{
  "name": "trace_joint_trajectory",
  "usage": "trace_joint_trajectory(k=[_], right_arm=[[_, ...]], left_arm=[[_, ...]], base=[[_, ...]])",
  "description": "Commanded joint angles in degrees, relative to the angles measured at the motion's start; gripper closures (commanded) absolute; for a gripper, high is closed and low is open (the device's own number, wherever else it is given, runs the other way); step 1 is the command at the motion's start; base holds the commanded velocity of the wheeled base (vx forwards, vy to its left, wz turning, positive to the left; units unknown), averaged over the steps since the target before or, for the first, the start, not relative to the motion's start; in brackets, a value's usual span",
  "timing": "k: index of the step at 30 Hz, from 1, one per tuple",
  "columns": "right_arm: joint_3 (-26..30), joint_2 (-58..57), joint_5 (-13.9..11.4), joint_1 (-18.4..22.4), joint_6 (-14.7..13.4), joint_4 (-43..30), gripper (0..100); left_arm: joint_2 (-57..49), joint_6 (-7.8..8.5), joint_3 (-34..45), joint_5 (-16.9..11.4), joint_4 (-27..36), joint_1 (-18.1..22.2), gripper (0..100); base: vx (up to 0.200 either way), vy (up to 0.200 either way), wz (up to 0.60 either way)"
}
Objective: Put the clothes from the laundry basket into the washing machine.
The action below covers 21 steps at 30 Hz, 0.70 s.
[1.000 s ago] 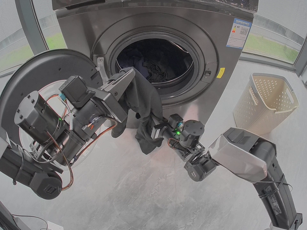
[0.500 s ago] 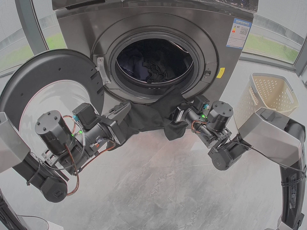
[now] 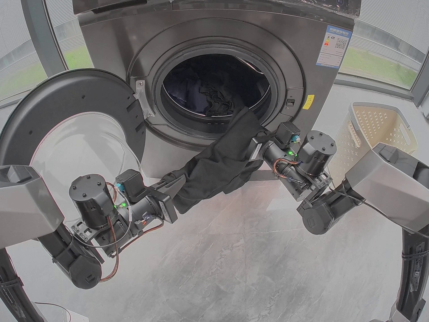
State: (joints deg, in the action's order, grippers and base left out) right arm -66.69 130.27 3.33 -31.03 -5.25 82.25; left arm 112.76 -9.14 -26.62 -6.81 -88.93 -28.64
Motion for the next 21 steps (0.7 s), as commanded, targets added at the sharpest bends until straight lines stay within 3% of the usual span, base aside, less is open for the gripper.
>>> trace_joint_trajectory(k=[1, 9, 16, 21], right_arm=[[0.0, -0.4, 0.0, -0.2, 0.0, 0.0, 100], [-0.4, -0.5, 0.0, 0.0, 0.0, 0.0, 100], [-1.6, -0.3, 0.0, 0.2, 0.0, -0.1, 100], [-1.6, -0.4, 0.0, 0.1, 0.0, -0.1, 100]], left_arm=[[1.0, 0.00, 0.3, -0.1, 0.0, 0.2, 0], [3.8, 0.71, 3.8, -1.3, 0.0, -0.3, 0], [6.3, 5.72, 11.6, -6.4, 0.0, -0.7, 0], [6.8, 5.89, 11.5, -6.5, 0.0, -0.7, 0]], base=[[0.000, 0.000, 0.00], [0.000, 0.000, 0.00], [0.000, 0.000, 0.00], [0.000, 0.000, 0.00]])
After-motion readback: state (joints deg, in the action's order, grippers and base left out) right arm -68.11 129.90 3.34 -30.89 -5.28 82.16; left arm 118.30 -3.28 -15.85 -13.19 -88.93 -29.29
